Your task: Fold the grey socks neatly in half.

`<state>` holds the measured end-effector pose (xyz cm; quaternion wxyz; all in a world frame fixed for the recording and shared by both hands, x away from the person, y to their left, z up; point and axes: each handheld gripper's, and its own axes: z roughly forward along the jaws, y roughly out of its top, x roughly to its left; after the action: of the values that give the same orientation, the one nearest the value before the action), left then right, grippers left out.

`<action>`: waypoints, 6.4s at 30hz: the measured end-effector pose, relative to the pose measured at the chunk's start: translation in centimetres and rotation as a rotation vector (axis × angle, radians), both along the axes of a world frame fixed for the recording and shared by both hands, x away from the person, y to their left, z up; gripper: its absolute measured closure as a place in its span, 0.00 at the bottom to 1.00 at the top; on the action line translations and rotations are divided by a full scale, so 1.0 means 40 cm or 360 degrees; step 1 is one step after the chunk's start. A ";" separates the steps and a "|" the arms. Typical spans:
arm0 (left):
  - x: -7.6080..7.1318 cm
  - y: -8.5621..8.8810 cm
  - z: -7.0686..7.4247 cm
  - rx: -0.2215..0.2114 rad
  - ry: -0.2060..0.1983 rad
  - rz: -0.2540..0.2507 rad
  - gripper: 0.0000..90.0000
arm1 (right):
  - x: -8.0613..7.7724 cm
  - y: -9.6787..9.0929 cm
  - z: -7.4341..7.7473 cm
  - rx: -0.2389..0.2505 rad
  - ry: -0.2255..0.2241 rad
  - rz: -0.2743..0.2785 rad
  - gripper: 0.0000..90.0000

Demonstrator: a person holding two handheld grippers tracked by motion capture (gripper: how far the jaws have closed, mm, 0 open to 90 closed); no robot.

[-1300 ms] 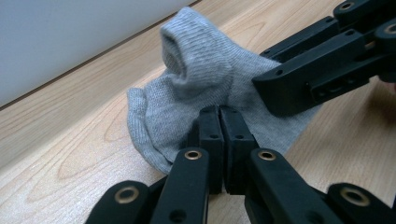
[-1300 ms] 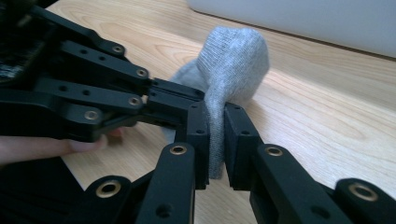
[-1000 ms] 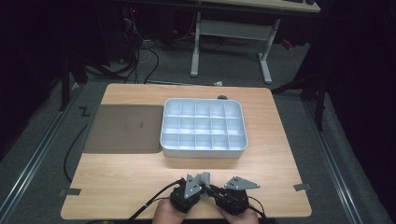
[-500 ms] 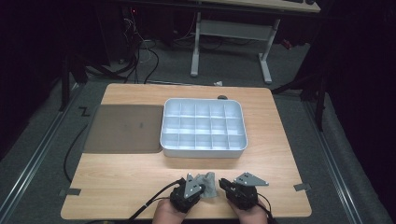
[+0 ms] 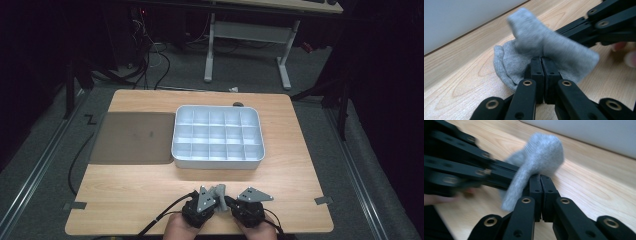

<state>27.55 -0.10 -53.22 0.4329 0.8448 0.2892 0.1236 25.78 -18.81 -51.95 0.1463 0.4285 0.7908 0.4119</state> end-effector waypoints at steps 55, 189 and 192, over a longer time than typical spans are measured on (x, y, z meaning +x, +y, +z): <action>0.045 0.075 0.000 -0.0012 0.0019 0.0175 0.93 | 0.000 -0.009 -0.013 -0.0025 -0.0014 -0.0052 0.97; -0.034 -0.002 0.005 -0.0035 -0.0091 -0.0016 0.99 | -0.001 -0.041 -0.004 0.0096 0.0142 -0.0043 0.60; -0.033 -0.001 0.003 -0.0033 -0.0082 -0.0014 0.98 | 0.000 -0.040 -0.005 0.0100 0.0157 -0.0038 0.60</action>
<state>26.24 -0.15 -53.10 0.4495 0.8381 0.2754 0.1402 25.78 -20.41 -52.17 0.0985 0.4622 0.7786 0.4130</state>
